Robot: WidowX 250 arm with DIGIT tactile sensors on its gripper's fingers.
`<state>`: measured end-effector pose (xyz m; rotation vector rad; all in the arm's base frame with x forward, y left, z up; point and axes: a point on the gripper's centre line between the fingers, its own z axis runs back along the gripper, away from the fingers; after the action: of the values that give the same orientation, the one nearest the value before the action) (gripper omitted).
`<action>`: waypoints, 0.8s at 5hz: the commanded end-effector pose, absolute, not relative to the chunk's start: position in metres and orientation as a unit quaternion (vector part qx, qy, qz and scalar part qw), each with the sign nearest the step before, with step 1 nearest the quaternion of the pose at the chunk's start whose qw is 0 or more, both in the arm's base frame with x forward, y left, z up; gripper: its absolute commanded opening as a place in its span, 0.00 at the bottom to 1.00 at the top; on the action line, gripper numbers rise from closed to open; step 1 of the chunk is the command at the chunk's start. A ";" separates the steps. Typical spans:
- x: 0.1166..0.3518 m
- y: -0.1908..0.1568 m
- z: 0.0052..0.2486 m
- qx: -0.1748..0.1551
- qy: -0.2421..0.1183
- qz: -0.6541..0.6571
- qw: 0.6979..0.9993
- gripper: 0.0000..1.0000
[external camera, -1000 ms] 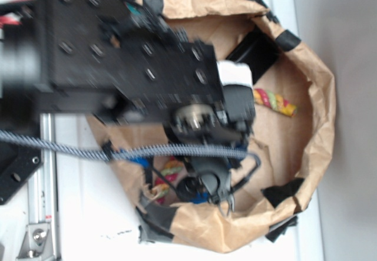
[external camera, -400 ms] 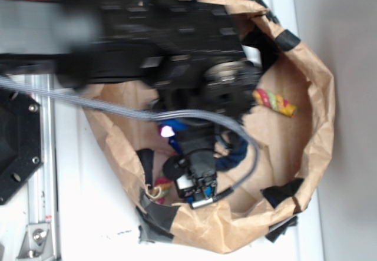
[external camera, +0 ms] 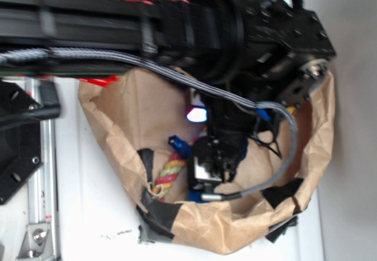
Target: Grab the blue rope.
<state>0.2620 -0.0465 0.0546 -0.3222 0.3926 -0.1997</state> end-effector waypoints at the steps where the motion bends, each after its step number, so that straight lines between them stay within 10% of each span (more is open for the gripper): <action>1: 0.239 -0.089 0.034 -0.071 0.233 -0.211 0.947 1.00; 2: 0.224 -0.091 0.032 -0.069 0.238 -0.208 0.946 1.00; 3: 0.228 -0.087 0.036 -0.080 0.219 -0.183 0.955 0.00; 4: 0.234 -0.077 0.043 -0.113 0.201 -0.150 0.961 0.00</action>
<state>0.2290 -0.0787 0.0255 -0.2072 0.4774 -0.2727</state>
